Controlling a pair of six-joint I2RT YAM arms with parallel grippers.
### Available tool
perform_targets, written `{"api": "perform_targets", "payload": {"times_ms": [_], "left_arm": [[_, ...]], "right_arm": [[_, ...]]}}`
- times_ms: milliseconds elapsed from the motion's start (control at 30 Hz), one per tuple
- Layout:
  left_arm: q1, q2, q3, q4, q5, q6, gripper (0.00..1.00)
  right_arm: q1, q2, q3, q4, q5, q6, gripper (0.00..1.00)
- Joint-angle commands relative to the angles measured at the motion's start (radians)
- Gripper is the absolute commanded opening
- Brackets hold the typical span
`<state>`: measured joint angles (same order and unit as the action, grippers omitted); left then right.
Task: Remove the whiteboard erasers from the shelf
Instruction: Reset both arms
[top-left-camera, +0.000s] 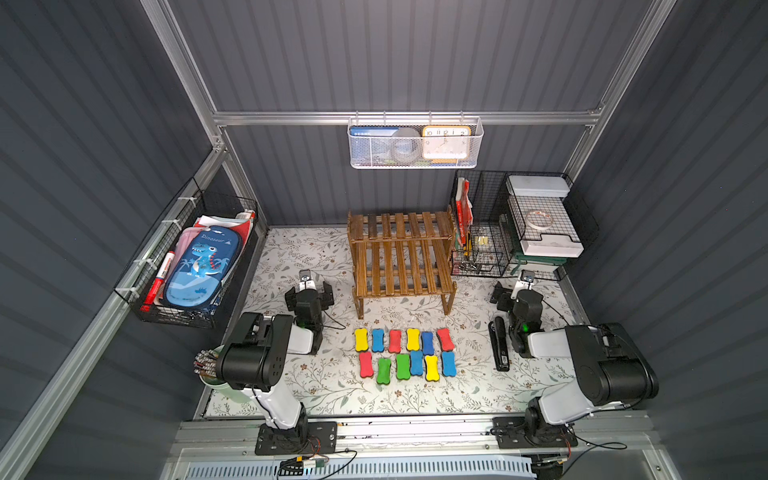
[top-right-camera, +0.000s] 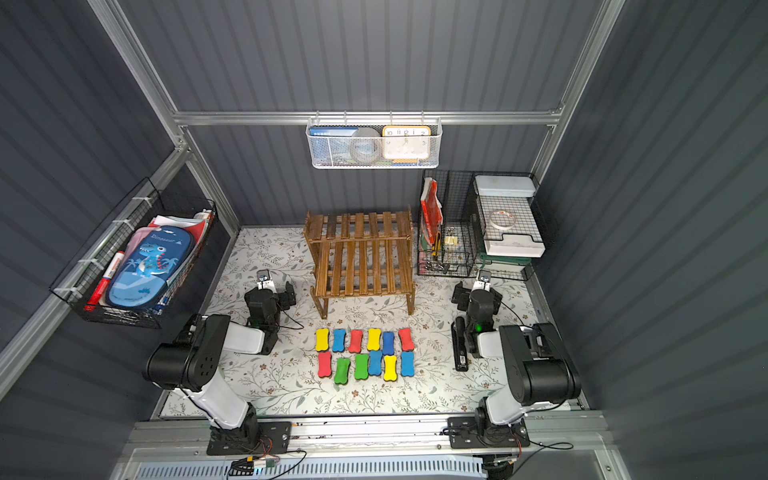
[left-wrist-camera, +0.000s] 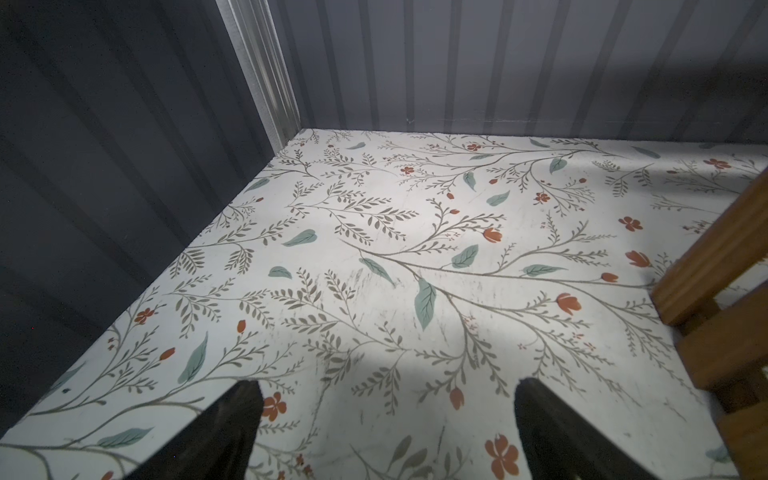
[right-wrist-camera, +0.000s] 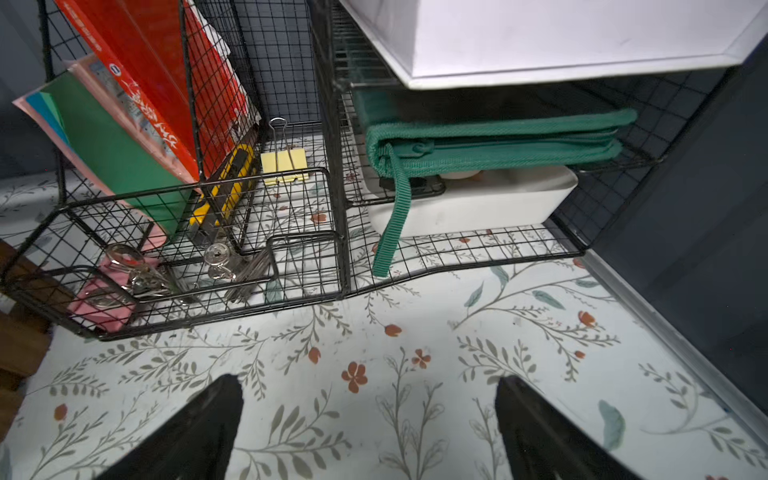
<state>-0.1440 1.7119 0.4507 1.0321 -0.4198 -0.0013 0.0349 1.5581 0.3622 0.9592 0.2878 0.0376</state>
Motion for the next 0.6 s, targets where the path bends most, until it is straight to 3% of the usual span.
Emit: {"api": "perform_targets", "payload": {"times_ms": [0, 67, 333, 567], "left_arm": [[-0.002, -0.005, 0.013, 0.021, -0.009, -0.010, 0.99], [-0.002, -0.005, 0.013, 0.021, -0.008, -0.011, 0.99], [-0.002, -0.005, 0.013, 0.020, -0.008, -0.011, 0.99], [-0.002, -0.005, 0.013, 0.020, -0.009, -0.011, 0.99]], "right_arm": [[0.000, -0.027, 0.001, -0.036, -0.002, 0.023, 0.99], [0.001, -0.036, 0.030, -0.110, 0.026, 0.046, 0.99], [0.000, 0.007, 0.000, 0.027, 0.027, 0.029, 0.99], [0.000, 0.015, 0.006, 0.026, 0.026, 0.031, 0.99]]}}
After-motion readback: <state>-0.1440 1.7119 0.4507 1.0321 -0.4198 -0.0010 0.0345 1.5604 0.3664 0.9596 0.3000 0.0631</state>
